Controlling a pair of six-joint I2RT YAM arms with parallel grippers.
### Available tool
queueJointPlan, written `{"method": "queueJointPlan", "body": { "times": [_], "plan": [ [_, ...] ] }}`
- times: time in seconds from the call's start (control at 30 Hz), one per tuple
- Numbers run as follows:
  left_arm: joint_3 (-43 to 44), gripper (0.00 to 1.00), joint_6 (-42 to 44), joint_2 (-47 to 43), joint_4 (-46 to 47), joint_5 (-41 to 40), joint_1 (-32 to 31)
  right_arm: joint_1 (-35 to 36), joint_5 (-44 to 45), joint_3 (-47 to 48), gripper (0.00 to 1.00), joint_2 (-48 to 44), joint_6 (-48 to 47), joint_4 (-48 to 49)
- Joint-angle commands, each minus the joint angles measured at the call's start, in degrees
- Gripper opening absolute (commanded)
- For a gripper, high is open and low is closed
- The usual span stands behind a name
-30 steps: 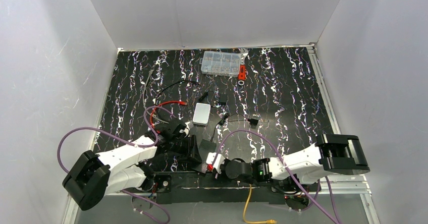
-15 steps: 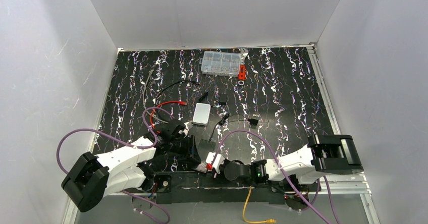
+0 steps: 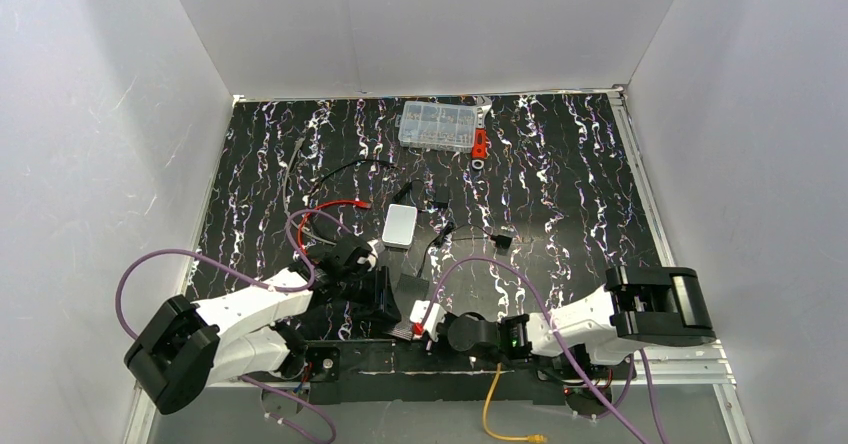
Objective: Insert the plug into the switch port
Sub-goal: Insert the connector into the switch port.
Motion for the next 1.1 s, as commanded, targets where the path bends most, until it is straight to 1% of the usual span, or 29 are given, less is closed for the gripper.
{"method": "queueJointPlan", "body": {
  "times": [0.0,0.27,0.37,0.53,0.8,1.07],
  "plan": [
    [-0.9,0.33,-0.85,3.3,2.99,1.16,-4.01,-4.96,0.25,3.93,0.01,-0.7,-4.09,15.03],
    [0.46,0.32,-0.5,4.51,4.62,0.92,-4.64,-10.22,-6.38,6.18,0.01,-4.15,-7.03,9.32],
    [0.9,0.32,-0.53,5.99,5.88,1.32,-4.75,-11.29,-8.75,6.59,0.01,-5.07,-7.96,8.66],
    [1.94,0.31,-0.34,8.31,7.0,1.4,-5.22,-11.77,-11.26,7.43,0.01,-6.27,-9.69,8.56],
    [3.09,0.31,0.34,9.2,7.15,1.04,-5.33,-12.81,-13.13,7.52,0.01,-8.33,-11.54,10.03],
    [5.28,0.31,2.12,11.56,5.18,0.08,-5.34,-13.6,-15.6,7.81,0.01,-11.94,-12.27,6.96]
  ]
}}
